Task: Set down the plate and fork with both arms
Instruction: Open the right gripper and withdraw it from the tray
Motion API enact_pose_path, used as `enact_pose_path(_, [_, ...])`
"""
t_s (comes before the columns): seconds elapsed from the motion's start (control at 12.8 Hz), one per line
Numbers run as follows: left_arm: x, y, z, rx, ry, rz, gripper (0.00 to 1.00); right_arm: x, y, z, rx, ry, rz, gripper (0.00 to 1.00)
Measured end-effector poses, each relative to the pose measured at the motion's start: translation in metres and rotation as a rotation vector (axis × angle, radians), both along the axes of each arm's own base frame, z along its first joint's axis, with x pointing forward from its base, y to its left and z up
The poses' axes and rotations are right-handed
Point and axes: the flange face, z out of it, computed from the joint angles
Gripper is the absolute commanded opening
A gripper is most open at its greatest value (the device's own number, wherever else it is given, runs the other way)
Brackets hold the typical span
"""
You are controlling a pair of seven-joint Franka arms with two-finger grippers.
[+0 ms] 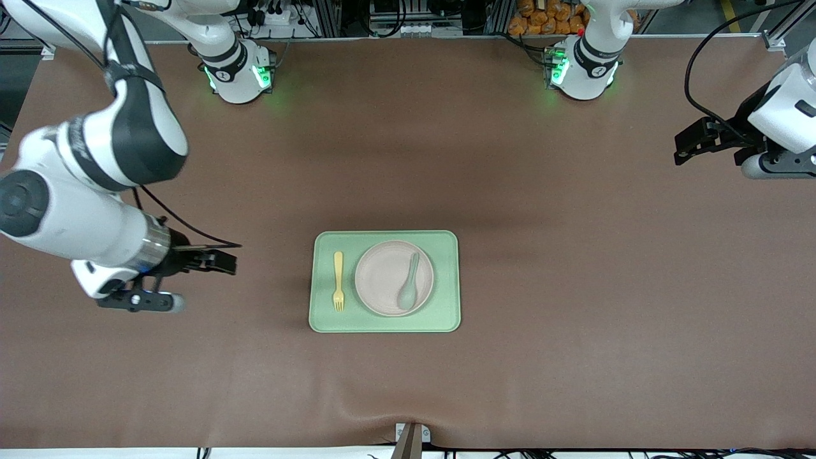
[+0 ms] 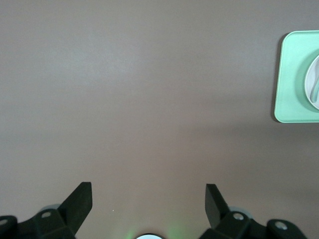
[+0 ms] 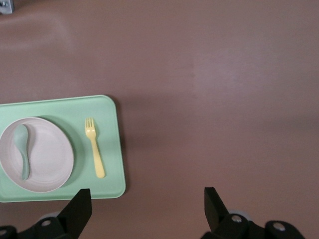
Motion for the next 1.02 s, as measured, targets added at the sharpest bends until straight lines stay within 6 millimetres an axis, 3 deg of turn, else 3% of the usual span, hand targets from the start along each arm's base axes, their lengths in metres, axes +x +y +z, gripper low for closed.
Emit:
enact_pose_path(0.39, [0.0,0.0,0.0,0.0,0.001,0.0,1.0,-0.027,-0.041,0.101,-0.07,-0.054,-0.043,1.0])
enact_pose_path(0.63, [0.0,0.0,-0.001,0.0,0.001,-0.001,1.0,-0.057,-0.067,0.146,-0.095,-0.069,-0.079,1.0])
enact_pose_path(0.86, [0.0,0.0,-0.001,0.0,0.001,-0.001,1.0,-0.083,-0.095,0.163,-0.09,-0.069,-0.036,1.0])
enact_pose_path(1.02, [0.0,-0.001,-0.001,0.0,0.001,-0.001,1.0,-0.096,-0.117,0.16,-0.06,-0.057,-0.043,1.0])
